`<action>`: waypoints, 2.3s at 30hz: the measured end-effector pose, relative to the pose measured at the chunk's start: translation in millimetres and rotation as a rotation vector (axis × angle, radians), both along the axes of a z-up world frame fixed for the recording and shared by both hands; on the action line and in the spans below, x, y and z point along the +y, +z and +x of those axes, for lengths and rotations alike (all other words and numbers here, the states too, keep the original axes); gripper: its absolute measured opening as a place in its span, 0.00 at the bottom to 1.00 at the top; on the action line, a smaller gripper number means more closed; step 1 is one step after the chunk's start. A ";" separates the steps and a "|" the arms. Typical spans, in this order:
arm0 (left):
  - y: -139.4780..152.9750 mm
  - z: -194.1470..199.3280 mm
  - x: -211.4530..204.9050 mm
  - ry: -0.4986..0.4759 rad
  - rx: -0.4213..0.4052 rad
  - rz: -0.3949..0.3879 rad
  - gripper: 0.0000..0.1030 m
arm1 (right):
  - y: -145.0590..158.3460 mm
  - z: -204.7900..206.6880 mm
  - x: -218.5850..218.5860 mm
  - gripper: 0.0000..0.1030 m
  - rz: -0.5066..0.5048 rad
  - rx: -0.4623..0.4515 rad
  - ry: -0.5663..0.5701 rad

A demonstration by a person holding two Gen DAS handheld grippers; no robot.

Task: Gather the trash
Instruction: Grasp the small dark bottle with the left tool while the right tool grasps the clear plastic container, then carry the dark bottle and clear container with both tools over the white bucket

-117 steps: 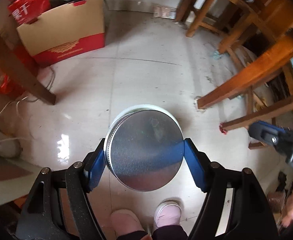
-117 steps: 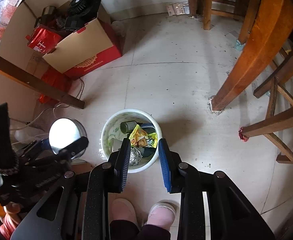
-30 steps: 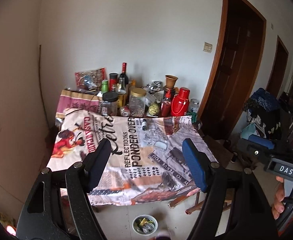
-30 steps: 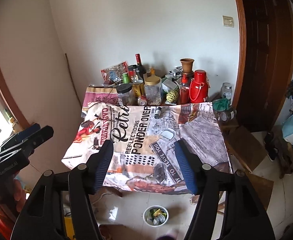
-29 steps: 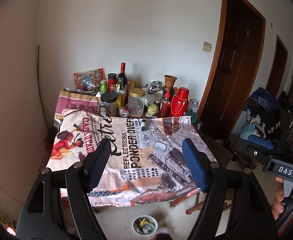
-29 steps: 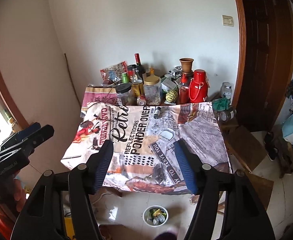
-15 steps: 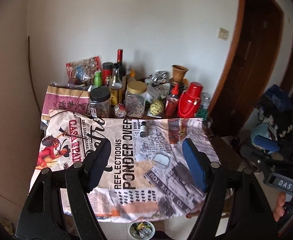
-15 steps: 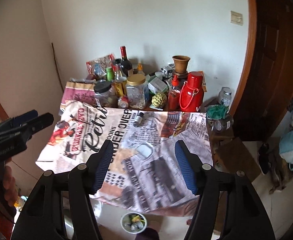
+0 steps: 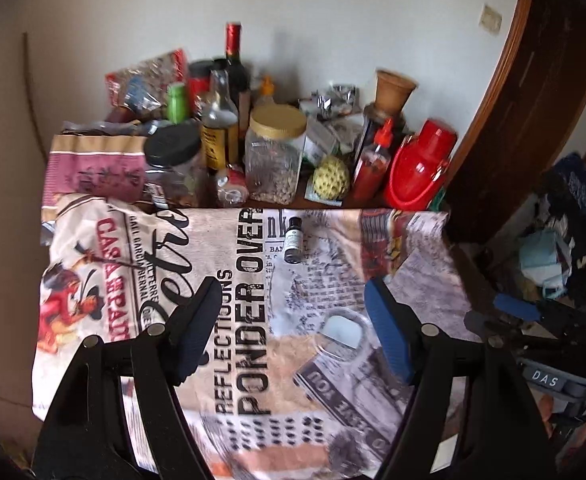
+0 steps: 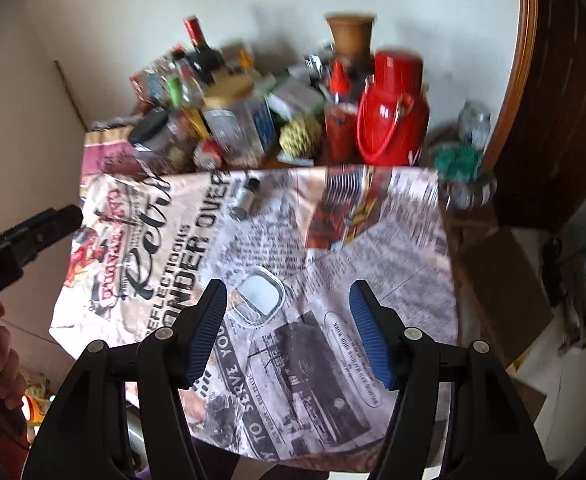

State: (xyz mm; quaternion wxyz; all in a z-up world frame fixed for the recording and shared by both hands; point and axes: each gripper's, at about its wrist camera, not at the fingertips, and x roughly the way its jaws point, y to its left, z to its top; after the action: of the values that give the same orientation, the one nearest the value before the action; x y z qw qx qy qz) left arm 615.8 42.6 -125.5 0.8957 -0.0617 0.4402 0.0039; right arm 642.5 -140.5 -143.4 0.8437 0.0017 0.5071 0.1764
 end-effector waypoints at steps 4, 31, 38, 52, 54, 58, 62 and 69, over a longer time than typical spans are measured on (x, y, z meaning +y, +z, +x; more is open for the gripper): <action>-36.9 44.8 7.9 -0.084 0.079 -0.016 0.66 | -33.9 20.2 11.9 0.58 -0.024 0.075 -0.059; -193.7 199.5 -9.5 -0.204 0.298 -0.024 0.39 | -147.2 47.7 45.9 0.14 -0.096 0.210 -0.176; -204.2 201.6 -11.6 -0.155 0.321 -0.026 0.27 | -145.1 48.4 45.4 0.04 -0.088 0.220 -0.135; -173.6 155.2 2.8 -0.117 0.332 -0.102 0.26 | -118.3 39.1 8.3 0.03 -0.045 0.211 -0.179; -163.0 145.8 6.7 -0.094 0.320 -0.102 0.26 | -112.0 36.2 3.8 0.03 -0.044 0.198 -0.181; -134.7 128.0 10.2 -0.035 0.272 -0.103 0.26 | -96.3 33.8 -7.2 0.03 -0.041 0.160 -0.159; -123.8 111.2 4.8 0.016 0.244 -0.080 0.26 | -94.7 38.0 -14.3 0.03 0.028 0.191 -0.079; -147.4 67.1 7.0 0.033 0.302 0.001 0.26 | -127.4 45.7 1.9 0.05 0.063 0.323 0.011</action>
State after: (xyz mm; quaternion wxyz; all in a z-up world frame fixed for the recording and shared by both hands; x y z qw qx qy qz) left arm 682.9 49.5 -272.9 0.8192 -0.0672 0.5689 0.0280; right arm 688.2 -138.6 -270.9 0.7497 0.0537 0.6303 0.1943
